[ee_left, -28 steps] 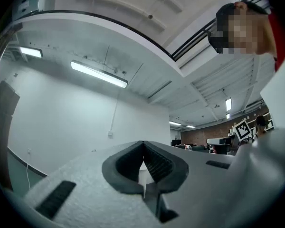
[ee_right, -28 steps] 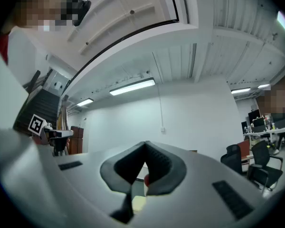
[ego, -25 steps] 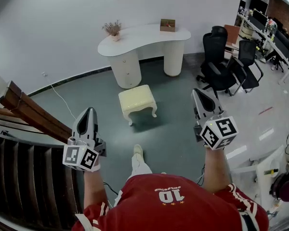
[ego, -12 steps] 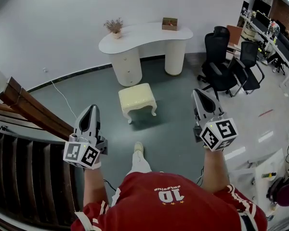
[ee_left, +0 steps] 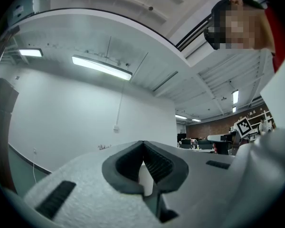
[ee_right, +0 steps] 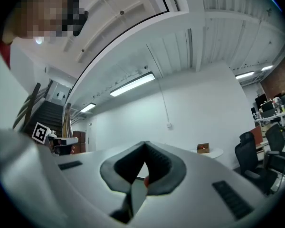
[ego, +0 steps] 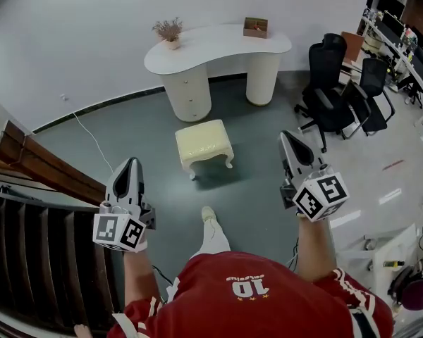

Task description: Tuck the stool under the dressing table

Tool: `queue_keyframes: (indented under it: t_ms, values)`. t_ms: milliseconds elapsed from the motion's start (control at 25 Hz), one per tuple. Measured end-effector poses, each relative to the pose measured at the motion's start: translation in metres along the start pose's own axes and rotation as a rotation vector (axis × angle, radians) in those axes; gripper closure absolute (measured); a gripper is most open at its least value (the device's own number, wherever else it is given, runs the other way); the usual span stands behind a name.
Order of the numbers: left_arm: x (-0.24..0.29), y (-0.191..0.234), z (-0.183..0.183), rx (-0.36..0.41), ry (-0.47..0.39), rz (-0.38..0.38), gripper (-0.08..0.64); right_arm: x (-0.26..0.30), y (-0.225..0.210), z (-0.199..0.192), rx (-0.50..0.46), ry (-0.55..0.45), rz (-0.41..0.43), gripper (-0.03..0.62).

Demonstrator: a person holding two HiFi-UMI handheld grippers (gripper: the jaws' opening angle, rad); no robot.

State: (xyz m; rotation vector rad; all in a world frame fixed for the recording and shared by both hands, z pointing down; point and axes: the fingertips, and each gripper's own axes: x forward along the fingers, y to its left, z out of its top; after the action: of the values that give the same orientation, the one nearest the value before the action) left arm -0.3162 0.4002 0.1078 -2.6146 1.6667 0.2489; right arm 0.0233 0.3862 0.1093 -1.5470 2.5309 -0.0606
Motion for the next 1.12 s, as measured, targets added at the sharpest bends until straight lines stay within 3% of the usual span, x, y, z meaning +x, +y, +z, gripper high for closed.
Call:
queue_keyframes:
  t_ms: [200,560,840,880,920,1040,1120]
  values:
    - [0.056,0.05,-0.016,0.017,0.001,0.011,0.558,0.075,-0.024,-0.004,-0.012,-0.007,-0.004,0.589]
    - [0.163,0.152,-0.008,0.001,-0.029,0.009,0.56,0.217,-0.05,0.011,-0.064,-0.036,-0.043,0.588]
    - [0.214,0.188,-0.01,0.007,-0.042,0.001,0.565,0.266,-0.063,0.007,-0.077,-0.044,-0.05,0.601]
    - [0.218,0.184,-0.01,0.007,-0.048,-0.004,0.565,0.27,-0.066,0.007,-0.075,-0.04,-0.032,0.566]
    - [0.223,0.18,-0.009,0.012,-0.055,-0.012,0.54,0.275,-0.068,0.008,-0.071,-0.035,-0.009,0.436]
    - [0.238,0.173,-0.008,0.053,-0.077,-0.028,0.247,0.292,-0.072,0.007,-0.058,-0.021,0.041,0.221]
    - [0.245,0.171,-0.008,0.097,-0.078,-0.026,0.113,0.301,-0.073,0.006,-0.063,-0.013,0.056,0.113]
